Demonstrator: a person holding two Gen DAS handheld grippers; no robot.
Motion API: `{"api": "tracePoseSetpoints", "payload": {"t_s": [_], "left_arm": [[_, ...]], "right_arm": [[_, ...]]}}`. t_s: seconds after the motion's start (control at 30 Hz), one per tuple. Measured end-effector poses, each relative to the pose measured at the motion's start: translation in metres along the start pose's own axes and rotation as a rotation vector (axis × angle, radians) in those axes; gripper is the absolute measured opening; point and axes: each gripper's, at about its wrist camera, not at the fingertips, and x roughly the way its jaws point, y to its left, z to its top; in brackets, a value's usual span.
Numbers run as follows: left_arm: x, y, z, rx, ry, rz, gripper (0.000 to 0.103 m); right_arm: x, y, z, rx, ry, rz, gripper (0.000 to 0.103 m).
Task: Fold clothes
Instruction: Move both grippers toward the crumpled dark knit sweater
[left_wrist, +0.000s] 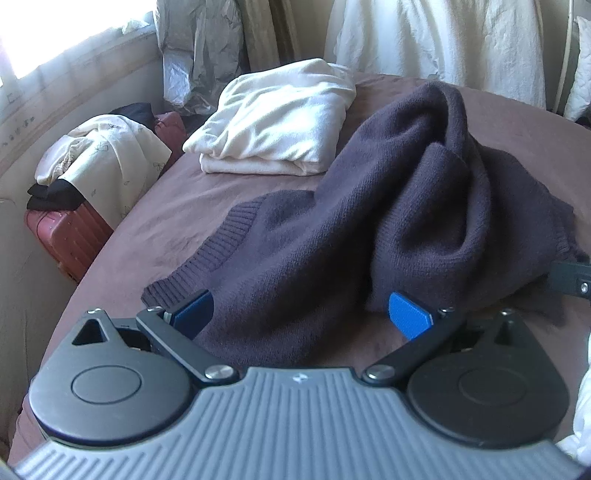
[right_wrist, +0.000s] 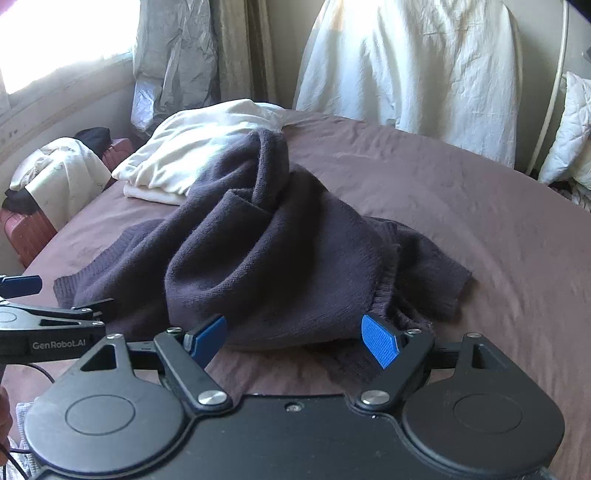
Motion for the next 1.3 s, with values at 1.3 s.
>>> {"api": "tracePoseSetpoints", "payload": {"t_s": [1.3], "left_arm": [[0.014, -0.004, -0.001, 0.029, 0.076, 0.01, 0.103]], "right_arm": [[0.027, -0.009, -0.021, 0.029, 0.029, 0.001, 0.084]]}}
